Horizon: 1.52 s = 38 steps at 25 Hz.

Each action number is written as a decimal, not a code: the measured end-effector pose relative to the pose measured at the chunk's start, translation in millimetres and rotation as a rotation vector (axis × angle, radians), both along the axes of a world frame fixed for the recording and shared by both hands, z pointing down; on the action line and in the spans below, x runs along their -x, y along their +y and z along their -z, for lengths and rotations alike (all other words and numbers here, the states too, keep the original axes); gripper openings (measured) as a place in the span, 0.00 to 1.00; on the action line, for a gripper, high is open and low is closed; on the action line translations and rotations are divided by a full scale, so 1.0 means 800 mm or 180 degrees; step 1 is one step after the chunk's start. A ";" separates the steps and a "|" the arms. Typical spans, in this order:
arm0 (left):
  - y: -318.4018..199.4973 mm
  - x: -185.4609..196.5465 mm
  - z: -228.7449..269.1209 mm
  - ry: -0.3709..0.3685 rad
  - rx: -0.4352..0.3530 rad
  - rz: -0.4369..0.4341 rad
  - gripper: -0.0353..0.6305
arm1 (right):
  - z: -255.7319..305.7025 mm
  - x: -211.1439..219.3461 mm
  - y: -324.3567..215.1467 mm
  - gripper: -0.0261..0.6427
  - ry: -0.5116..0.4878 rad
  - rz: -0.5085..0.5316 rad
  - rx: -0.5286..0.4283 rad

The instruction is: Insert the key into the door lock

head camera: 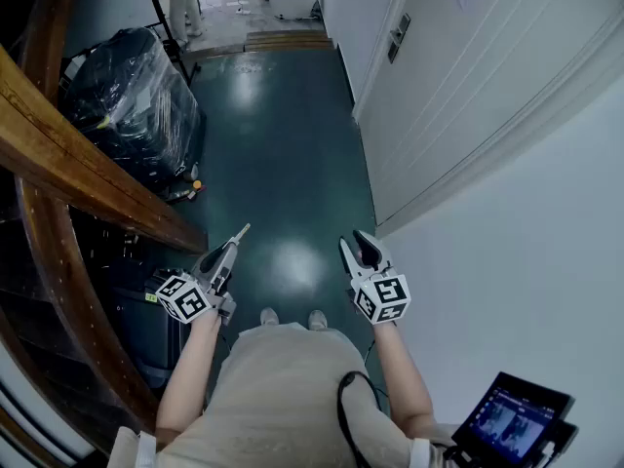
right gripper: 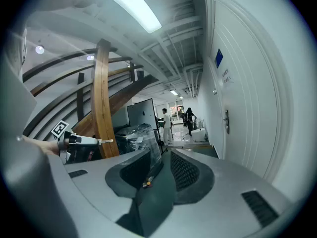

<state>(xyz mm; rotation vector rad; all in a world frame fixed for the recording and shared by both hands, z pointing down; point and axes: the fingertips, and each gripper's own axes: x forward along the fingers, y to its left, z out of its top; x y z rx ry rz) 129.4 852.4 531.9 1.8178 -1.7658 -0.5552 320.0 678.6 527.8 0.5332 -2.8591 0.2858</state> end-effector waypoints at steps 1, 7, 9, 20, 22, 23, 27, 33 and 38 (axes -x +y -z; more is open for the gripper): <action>-0.002 0.002 0.001 -0.0005 -0.0002 -0.0003 0.10 | 0.002 0.002 -0.001 0.24 -0.0001 0.0001 -0.0002; -0.015 0.020 0.011 -0.0011 0.0004 -0.0016 0.10 | 0.014 0.023 -0.007 0.24 0.0019 -0.0006 -0.0036; -0.021 0.024 0.014 -0.0024 -0.0008 -0.0046 0.10 | 0.019 0.031 -0.010 0.24 0.0016 -0.0007 -0.0032; -0.080 0.054 0.015 -0.0217 -0.0078 -0.0329 0.10 | 0.020 0.097 -0.009 0.24 0.0031 -0.0010 -0.0030; -0.087 0.058 0.013 -0.0217 -0.0089 -0.0391 0.10 | 0.018 0.107 -0.009 0.24 0.0025 -0.0055 -0.0061; -0.091 0.060 0.014 -0.0212 -0.0091 -0.0418 0.10 | 0.019 0.112 -0.011 0.24 0.0023 -0.0075 -0.0075; -0.104 0.069 0.018 -0.0166 -0.0099 -0.0499 0.10 | 0.027 0.125 -0.021 0.24 0.0025 -0.0151 -0.0115; -0.131 0.094 0.002 -0.0086 -0.0075 -0.0553 0.10 | 0.013 0.140 -0.050 0.24 0.0002 -0.0255 -0.0089; -0.163 0.109 0.001 -0.0040 -0.0059 -0.0568 0.10 | 0.011 0.151 -0.082 0.24 0.0010 -0.0288 -0.0061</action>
